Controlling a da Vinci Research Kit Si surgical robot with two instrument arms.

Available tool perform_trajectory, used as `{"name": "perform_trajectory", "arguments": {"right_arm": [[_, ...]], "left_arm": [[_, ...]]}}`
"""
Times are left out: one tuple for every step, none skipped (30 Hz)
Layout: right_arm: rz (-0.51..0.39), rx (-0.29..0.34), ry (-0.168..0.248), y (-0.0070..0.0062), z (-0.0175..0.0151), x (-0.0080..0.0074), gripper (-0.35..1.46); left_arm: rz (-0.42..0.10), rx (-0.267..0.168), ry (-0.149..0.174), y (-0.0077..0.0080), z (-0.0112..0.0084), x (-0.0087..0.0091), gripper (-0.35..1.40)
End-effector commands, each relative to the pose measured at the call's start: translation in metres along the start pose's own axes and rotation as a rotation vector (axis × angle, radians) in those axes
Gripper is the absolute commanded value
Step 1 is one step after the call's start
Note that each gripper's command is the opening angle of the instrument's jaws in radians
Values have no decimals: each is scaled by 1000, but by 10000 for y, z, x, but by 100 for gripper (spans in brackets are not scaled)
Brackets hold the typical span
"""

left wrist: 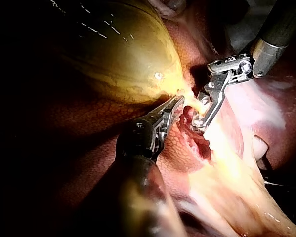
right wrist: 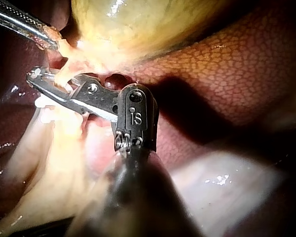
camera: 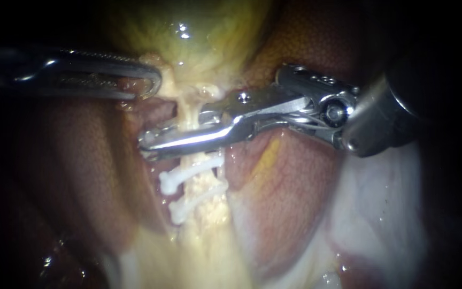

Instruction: Clipping third clip left tube

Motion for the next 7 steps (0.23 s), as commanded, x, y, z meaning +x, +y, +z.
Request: {"name": "perform_trajectory", "arguments": {"right_arm": [[0,3,-1,0,0,0,-35],[0,3,-1,0,0,0,-35],[0,4,-2,0,0,0,-35],[0,4,-2,0,0,0,-35],[0,4,-2,0,0,0,-35],[0,5,-2,0,0,0,-35],[0,5,-2,0,0,0,-35]], "left_arm": [[0,0,0,0,0,0,-35],[0,0,0,1,0,0,-35],[0,0,0,1,0,0,-35],[0,0,0,1,0,0,-35],[0,0,0,1,0,0,-35],[0,0,0,1,0,0,-35],[0,0,0,1,0,0,-35]]}}
